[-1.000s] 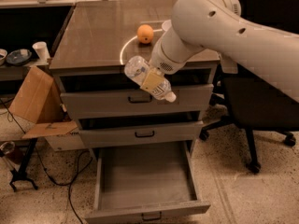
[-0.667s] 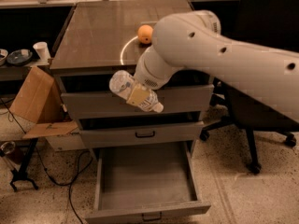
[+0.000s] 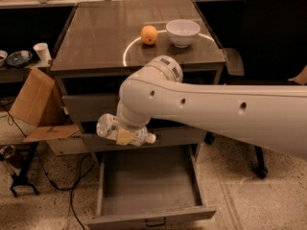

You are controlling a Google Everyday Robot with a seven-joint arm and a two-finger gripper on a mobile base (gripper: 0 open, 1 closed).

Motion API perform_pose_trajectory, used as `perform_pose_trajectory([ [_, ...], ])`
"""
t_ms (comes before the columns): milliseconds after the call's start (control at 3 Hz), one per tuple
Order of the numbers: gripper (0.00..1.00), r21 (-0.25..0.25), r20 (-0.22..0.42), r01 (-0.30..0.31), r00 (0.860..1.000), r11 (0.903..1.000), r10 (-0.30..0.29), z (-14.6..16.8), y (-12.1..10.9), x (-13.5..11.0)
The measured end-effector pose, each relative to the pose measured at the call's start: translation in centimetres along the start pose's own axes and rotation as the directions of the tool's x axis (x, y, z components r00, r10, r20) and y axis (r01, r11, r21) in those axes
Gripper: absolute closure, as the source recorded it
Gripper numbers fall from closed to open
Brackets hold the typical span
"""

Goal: Place blue plastic bottle into bottom drawer

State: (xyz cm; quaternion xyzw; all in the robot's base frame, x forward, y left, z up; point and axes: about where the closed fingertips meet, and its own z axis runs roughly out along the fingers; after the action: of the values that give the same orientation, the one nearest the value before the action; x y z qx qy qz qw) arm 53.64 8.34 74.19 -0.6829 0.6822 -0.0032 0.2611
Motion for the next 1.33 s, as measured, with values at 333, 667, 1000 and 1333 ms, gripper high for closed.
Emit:
perform_pose_trajectory([
  [333, 1.00, -0.023, -0.035, 0.025, 0.999, 0.9994, -0.026, 4.1, 1.9, -0.3],
  [667, 1.00, -0.049, -0.048, 0.006, 0.999, 0.9988, -0.008, 9.5, 3.3, -0.7],
  [1000, 1.00, -0.100, -0.054, 0.010, 0.998, 0.9949, -0.015, 14.4, 5.3, -0.7],
  [1333, 1.00, -0.156, -0.074, 0.031, 0.996, 0.9873, -0.043, 18.6, 7.3, -0.3],
])
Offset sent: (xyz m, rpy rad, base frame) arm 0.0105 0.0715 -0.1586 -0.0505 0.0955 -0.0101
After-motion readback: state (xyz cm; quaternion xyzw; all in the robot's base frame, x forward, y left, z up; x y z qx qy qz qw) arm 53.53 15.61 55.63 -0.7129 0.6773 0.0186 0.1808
